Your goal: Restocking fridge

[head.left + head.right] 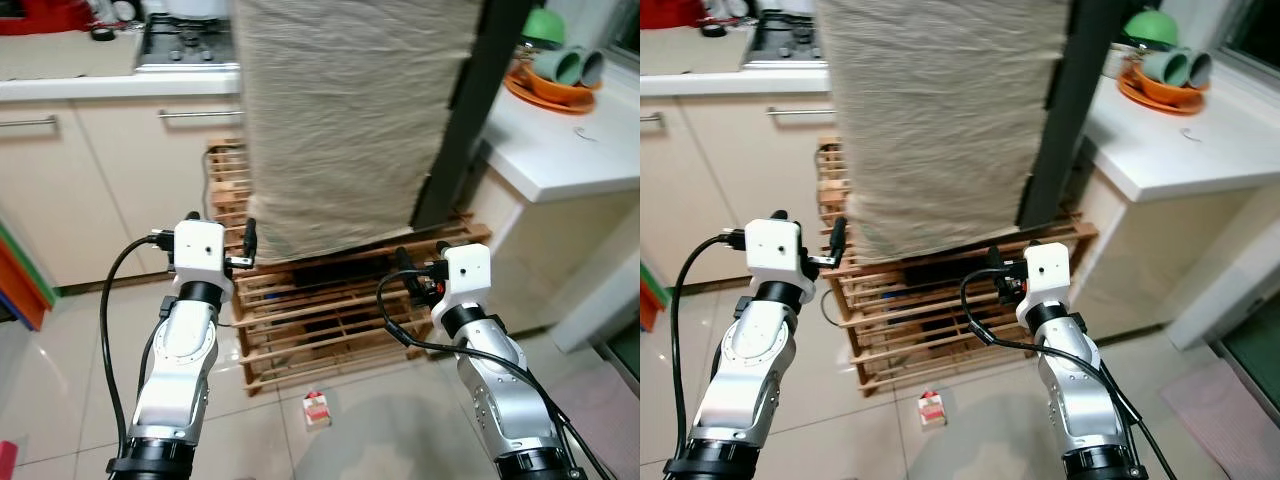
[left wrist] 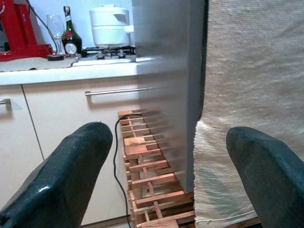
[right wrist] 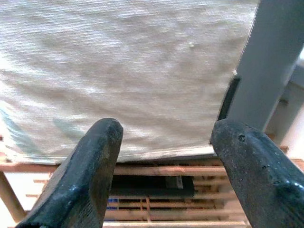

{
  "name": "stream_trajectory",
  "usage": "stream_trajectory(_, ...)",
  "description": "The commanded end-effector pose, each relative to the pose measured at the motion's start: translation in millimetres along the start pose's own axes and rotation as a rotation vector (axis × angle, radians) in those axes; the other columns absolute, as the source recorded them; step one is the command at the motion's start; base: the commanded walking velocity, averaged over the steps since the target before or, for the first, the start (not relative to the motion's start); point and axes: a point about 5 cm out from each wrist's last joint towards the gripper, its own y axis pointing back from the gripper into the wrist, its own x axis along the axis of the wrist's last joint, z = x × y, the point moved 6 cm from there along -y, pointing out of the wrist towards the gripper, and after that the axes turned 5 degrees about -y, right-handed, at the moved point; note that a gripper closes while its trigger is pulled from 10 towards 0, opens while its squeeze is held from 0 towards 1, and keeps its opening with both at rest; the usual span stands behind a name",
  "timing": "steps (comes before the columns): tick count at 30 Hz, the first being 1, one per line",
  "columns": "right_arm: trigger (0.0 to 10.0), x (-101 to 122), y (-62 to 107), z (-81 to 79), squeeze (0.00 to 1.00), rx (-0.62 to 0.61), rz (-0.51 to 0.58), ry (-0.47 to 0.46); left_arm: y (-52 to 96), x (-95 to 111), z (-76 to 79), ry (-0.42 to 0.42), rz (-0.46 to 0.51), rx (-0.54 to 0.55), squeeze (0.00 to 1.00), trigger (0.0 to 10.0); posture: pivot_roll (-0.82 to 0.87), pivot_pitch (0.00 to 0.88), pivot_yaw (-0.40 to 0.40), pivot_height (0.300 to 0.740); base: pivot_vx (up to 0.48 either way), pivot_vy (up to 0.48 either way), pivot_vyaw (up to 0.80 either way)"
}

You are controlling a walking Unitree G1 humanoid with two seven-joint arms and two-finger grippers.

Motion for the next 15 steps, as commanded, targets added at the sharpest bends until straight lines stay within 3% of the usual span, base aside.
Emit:
stream_trajectory(1,10.0,-2.5,1.9,10.2,0.0,-0.028,-0.013,0.001,-0.9,2.9,8.4,0.017,0.004,-0.023,0.0,10.0,-0.03,0.0,-0.033,0.736,0.0,0.48,0.0)
stream_trajectory(5,10.0,-6.2,2.9,10.4,0.0,-0.028,-0.027,0.015,-0.4,3.9,7.9,0.006,0.009,-0.022,0.0,10.0,-0.03,0.0,-0.033,0.736,0.0,0.48,0.0)
stream_trajectory(12,10.0,-12.8,4.9,13.3,0.0,-0.045,-0.042,0.011,0.7,1.2,11.1,0.01,-0.002,-0.032,0.0,10.0,-0.04,0.0,-0.029,0.736,0.0,0.48,-0.78)
stream_trajectory(15,10.0,-15.0,5.4,16.3,0.0,-0.059,-0.052,0.03,0.4,1.4,12.1,0.013,-0.003,-0.035,0.0,10.0,-0.04,0.0,-0.029,0.736,0.0,0.48,0.0)
